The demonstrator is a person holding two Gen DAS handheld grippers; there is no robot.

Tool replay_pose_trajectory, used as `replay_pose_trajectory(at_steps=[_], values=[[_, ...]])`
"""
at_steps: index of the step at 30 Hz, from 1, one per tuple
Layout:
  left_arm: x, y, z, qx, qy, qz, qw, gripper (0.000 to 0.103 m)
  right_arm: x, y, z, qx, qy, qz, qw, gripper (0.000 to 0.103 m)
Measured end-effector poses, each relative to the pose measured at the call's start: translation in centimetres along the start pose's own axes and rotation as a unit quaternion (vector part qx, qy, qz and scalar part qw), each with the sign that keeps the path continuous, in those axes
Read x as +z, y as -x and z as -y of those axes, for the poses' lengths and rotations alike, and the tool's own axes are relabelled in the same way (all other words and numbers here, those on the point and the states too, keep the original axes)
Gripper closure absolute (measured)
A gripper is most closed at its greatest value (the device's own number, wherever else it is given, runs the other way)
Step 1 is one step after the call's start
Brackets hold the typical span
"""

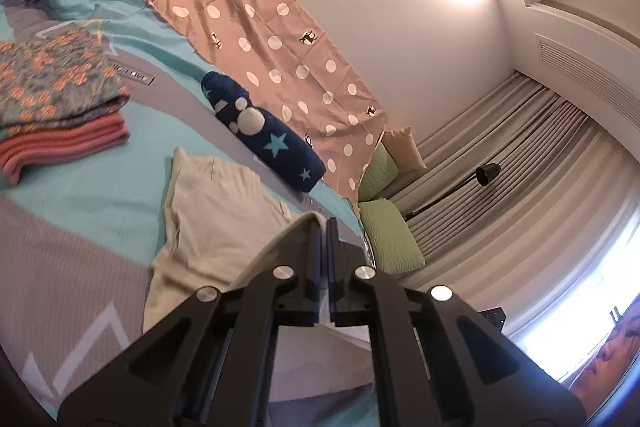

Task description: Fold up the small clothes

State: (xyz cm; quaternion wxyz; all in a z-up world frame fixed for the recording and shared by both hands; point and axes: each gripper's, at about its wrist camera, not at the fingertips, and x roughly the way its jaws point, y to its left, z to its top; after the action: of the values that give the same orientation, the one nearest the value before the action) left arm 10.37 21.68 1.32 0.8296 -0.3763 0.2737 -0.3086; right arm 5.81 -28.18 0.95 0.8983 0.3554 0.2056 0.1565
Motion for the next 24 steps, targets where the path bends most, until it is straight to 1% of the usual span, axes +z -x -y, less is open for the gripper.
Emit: replay_pose_trajectory(at_steps=[4,8,11,12,13,15,17,19,22,24], values=[[2.4,-2.5,0.0,0.005,-0.004,-0.002,1.0,0.101,2.1,-1.7,0.3,-0.012,0.005,0.011,1.0,0.096],[5.2,-6.1,-0.3,0.018,-0.015,-0.019,0.9996,0.101,4.4,-4.3,1.4,-0.03,0.006,0.005,1.0,0.096],[6.9,-9.2,-1.6,0.04,-0.011,-0.031,0.9987,0.101,5.9,-6.9,3.1,-0.051,-0.003,-0.004,0.999,0.096],[7.4,-10.5,-2.5,0.053,-0.006,-0.035,0.998,0.101,6.3,-7.9,3.9,-0.06,-0.009,-0.008,0.998,0.096],[7.6,-11.3,-3.2,0.062,-0.002,-0.037,0.9974,0.101,6.6,-8.6,4.6,-0.067,-0.013,-0.01,0.998,0.096],[7.9,-13.8,-5.8,0.085,0.023,-0.046,0.995,0.101,6.8,-10.7,6.4,-0.09,-0.024,-0.021,0.995,0.096],[7.7,-15.5,-8.2,0.106,0.047,-0.055,0.9917,0.101,6.5,-13.1,8.6,-0.114,-0.041,-0.044,0.992,0.094],[7.0,-16.9,-10.7,0.126,0.07,-0.07,0.987,0.101,5.9,-15.1,10.6,-0.128,-0.06,-0.072,0.987,0.093],[6.1,-17.1,-12.2,0.131,0.085,-0.083,0.9843,0.101,4.9,-16.0,12.0,-0.147,-0.071,-0.088,0.983,0.093],[5.8,-16.6,-12.1,0.127,0.082,-0.084,0.9849,0.099,4.6,-15.8,12.6,-0.144,-0.078,-0.091,0.982,0.089]])
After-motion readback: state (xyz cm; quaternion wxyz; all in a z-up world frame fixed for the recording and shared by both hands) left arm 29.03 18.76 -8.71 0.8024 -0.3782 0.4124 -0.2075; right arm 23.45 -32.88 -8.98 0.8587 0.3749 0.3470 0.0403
